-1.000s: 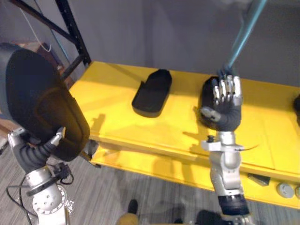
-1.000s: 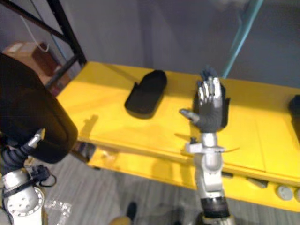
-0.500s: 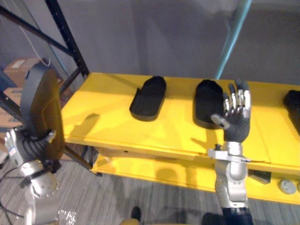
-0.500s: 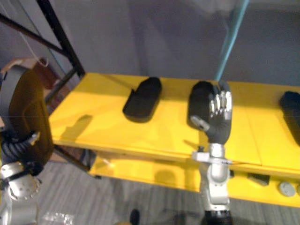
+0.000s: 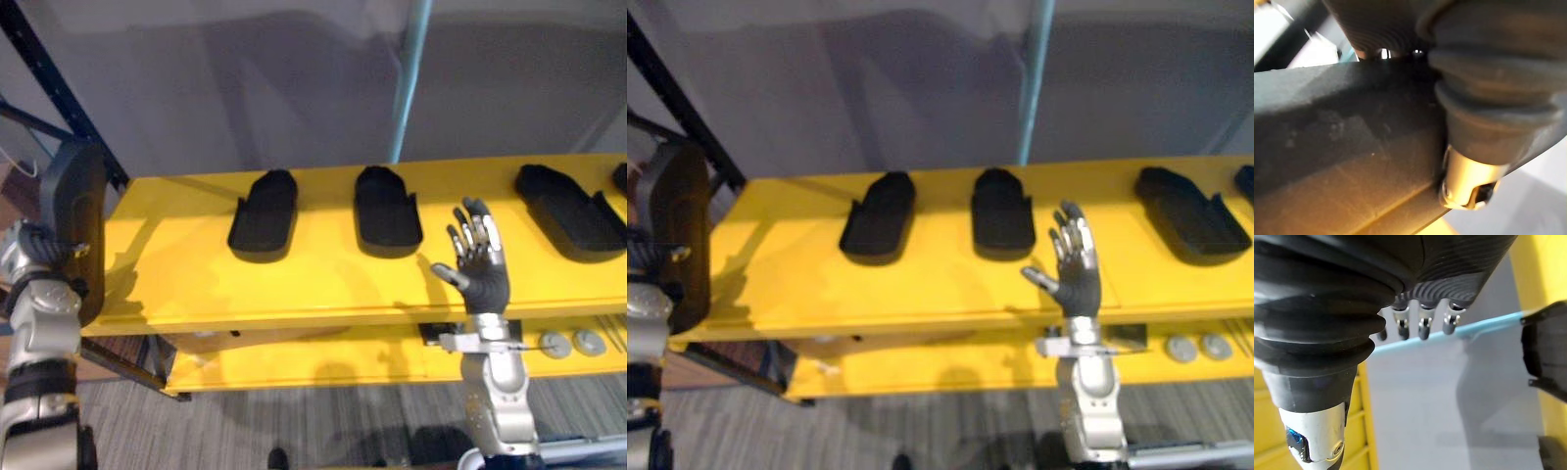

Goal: Walk over and take plastic housings, then place them on the shelf

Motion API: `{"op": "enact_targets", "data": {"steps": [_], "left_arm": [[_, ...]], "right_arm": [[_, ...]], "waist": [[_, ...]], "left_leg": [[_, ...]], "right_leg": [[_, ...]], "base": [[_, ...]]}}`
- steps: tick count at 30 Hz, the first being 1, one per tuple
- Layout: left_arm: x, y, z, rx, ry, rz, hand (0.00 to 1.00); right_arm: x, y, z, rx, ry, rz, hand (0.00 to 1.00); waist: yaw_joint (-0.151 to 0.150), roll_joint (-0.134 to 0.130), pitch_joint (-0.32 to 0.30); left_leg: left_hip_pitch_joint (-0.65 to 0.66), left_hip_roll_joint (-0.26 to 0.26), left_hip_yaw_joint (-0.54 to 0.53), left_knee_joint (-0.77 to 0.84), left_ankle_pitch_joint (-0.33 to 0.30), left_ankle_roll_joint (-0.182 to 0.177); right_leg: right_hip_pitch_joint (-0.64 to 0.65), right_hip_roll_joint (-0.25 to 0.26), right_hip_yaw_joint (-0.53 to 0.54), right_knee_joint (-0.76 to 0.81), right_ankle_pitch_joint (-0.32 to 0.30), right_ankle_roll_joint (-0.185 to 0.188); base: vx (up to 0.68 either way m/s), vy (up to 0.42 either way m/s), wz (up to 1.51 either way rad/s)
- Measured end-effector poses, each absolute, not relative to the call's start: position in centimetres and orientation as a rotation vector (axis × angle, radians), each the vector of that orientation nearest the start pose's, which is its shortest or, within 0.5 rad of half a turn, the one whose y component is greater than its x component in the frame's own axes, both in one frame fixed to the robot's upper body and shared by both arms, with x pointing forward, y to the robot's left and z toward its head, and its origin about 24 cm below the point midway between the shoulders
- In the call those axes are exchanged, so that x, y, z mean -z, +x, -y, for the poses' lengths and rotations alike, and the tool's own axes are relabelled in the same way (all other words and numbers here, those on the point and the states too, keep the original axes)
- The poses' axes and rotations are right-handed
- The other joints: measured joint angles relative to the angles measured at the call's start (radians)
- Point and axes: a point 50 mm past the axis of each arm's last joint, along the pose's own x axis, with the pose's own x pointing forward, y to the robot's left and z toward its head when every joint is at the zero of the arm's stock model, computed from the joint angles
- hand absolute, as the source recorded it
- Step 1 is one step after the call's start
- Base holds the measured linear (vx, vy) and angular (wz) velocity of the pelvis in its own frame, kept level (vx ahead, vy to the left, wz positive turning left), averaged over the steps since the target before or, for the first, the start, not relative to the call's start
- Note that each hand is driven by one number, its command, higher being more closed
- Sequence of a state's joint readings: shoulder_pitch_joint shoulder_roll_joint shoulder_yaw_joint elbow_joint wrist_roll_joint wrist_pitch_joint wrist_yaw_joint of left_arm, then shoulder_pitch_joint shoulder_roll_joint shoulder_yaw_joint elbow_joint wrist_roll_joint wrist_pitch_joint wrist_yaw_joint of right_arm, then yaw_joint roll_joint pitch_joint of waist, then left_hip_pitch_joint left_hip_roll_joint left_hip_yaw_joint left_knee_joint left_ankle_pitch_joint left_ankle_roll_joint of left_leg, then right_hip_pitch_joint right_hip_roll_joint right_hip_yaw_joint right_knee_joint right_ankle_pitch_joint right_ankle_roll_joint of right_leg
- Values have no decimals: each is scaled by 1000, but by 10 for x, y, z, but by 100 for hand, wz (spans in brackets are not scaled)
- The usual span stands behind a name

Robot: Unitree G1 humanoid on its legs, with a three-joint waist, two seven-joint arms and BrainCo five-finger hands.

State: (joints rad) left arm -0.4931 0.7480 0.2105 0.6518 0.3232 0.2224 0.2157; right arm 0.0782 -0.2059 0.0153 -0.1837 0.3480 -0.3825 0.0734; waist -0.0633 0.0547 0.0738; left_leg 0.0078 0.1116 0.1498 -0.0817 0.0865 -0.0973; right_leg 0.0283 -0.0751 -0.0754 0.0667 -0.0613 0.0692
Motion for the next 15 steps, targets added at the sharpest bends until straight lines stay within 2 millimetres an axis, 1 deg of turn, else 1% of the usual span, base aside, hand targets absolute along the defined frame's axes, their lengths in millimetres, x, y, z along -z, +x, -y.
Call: {"op": "enact_targets", "data": {"steps": [2, 3, 5, 6, 7, 8, 10, 11, 14, 15], "left_arm": [[-141, 310, -381, -680, 859, -271, 100], [-141, 313, -379, -667, 861, -285, 100], [-140, 320, -379, -645, 852, -351, 100], [-140, 321, -379, -640, 848, -370, 100], [-139, 323, -380, -639, 831, -409, 100], [-138, 323, -381, -643, 818, -437, 100], [-138, 323, -383, -653, 796, -478, 100], [-138, 323, -384, -657, 779, -507, 100], [-134, 320, -390, -673, 752, -578, 100], [-134, 318, -392, -678, 749, -590, 100]], "right_arm": [[-102, 226, 178, -120, 140, 465, 0], [-101, 226, 177, -130, 140, 459, 0], [-100, 226, 173, -174, 148, 433, 0], [-99, 226, 172, -181, 146, 428, 0], [-98, 226, 171, -196, 143, 417, 0], [-97, 227, 170, -204, 144, 406, 0], [-96, 227, 169, -208, 145, 393, 0], [-95, 227, 169, -210, 142, 385, 0], [-93, 225, 167, -218, 144, 374, 0], [-93, 224, 166, -223, 146, 373, 0]], "waist": [[-13, 10, 2], [-16, 13, 4], [-35, 32, 11], [-40, 36, 13], [-56, 45, 17], [-62, 50, 17], [-63, 57, 20], [-74, 63, 24], [-90, 67, 26], [-91, 68, 26]], "left_leg": [[0, 3, 5, 0, 0, 0], [0, 3, 9, 0, 0, 0], [-2, 4, 24, 0, 0, 0], [-4, 3, 25, 0, 0, 0], [-4, 3, 27, 0, 0, 0], [-4, 3, 32, 0, 0, 0], [-4, 5, 55, 0, 0, 0], [-6, 5, 55, 0, 0, 1], [0, 5, 58, 0, 0, 1], [1, 5, 61, 0, 0, 1]], "right_leg": [[-7, 4, 8, 5, 0, 0], [-11, 4, 13, 9, -1, -1], [-28, 6, 29, 21, -1, -1], [-31, 7, 31, 23, -1, -1], [-36, 8, 35, 28, -1, -1], [-43, 9, 42, 33, -2, -2], [-62, 9, 59, 46, -2, -2], [-65, 10, 63, 49, -2, -2], [-70, 12, 70, 63, -11, 0], [-73, 12, 73, 68, -13, 1]], "base": [[3, -11, -9], [-9, -3, -17], [-16, -1, -19], [-16, -2, -12], [-17, 2, -10], [-21, 8, -23], [-21, 7, -25], [-22, -2, -9], [-14, -4, -4], [-12, -4, -13]]}}
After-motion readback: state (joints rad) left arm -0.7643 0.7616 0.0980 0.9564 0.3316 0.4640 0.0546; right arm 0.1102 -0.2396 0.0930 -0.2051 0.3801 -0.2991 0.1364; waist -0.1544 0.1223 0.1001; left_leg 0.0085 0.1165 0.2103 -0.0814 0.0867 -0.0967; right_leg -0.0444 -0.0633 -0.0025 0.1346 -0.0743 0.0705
